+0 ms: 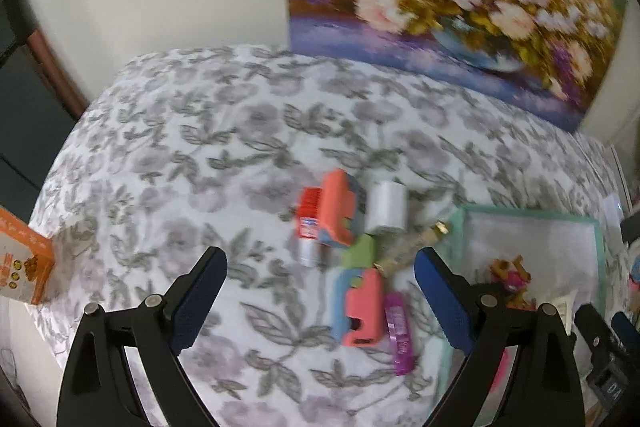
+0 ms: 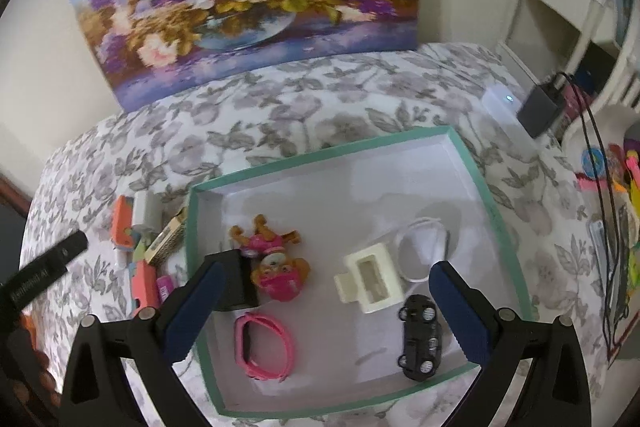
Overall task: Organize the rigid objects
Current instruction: 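Move both open tools from the tray back over the pile, then grasp the pink lighter with the right tool while the left tool grasps the coral-blue toy piece, then lift and carry the pink lighter and coral-blue toy piece toward the tray with both tools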
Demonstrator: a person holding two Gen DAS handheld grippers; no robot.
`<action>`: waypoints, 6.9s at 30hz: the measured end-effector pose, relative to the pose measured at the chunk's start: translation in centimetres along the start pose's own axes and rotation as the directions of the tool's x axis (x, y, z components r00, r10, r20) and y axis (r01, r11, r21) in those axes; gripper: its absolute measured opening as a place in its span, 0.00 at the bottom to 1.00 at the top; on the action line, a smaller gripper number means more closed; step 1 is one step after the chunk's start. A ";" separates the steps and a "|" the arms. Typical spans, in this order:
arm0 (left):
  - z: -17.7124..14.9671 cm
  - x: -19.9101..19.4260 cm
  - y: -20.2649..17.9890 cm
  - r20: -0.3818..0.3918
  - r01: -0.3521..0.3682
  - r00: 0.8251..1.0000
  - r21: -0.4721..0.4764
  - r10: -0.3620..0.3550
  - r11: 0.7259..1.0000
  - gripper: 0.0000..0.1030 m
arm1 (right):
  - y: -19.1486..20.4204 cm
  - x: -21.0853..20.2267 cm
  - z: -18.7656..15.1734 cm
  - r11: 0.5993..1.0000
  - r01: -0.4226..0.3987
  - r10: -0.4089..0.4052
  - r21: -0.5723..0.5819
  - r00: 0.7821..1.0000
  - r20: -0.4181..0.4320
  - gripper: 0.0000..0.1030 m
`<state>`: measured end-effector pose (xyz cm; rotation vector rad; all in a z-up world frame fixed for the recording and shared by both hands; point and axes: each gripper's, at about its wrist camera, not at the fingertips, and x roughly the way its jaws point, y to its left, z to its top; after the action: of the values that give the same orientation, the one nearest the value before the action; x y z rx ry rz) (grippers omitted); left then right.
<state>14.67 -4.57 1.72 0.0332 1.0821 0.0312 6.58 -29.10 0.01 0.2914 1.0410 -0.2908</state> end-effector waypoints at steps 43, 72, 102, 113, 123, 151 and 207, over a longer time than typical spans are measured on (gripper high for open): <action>-2.2 8.0 3.4 -0.217 0.031 0.975 -0.084 -0.049 0.996 0.92 | 9.8 4.8 -2.6 0.983 -0.130 0.116 -0.130 0.988 -0.105 0.84; -4.4 9.0 -2.7 -0.261 0.184 0.948 -0.021 -0.183 0.983 0.44 | 7.5 4.4 -1.8 0.991 -0.120 0.114 -0.059 0.989 -0.095 0.81; -5.5 7.9 8.4 -0.274 0.091 0.951 -0.197 -0.144 0.976 0.44 | 14.2 5.9 -4.3 0.928 -0.281 0.238 -0.246 0.952 -0.191 0.39; -5.6 9.6 7.2 -0.284 0.086 0.948 -0.204 -0.143 0.975 0.44 | 14.9 8.1 -5.3 0.929 -0.243 0.180 -0.280 0.956 -0.232 0.33; -5.7 10.3 6.2 -0.289 0.063 0.951 -0.176 -0.112 0.982 0.44 | 15.2 9.5 -5.9 0.935 -0.206 0.133 -0.289 0.958 -0.253 0.27; -1.9 4.5 5.6 -0.123 0.080 0.987 -0.153 -0.099 0.985 0.43 | 14.1 4.9 -4.7 0.936 -0.231 0.203 -0.265 0.971 -0.130 0.21; -10.3 1.0 -19.2 -0.178 0.224 0.969 0.359 -0.170 0.906 0.43 | -12.8 5.0 -2.6 0.991 0.052 -0.029 0.127 0.985 -0.172 0.21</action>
<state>6.18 -23.62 -4.80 0.2718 1.2182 -0.3650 2.15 -40.44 -6.89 0.4197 1.1990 -0.3770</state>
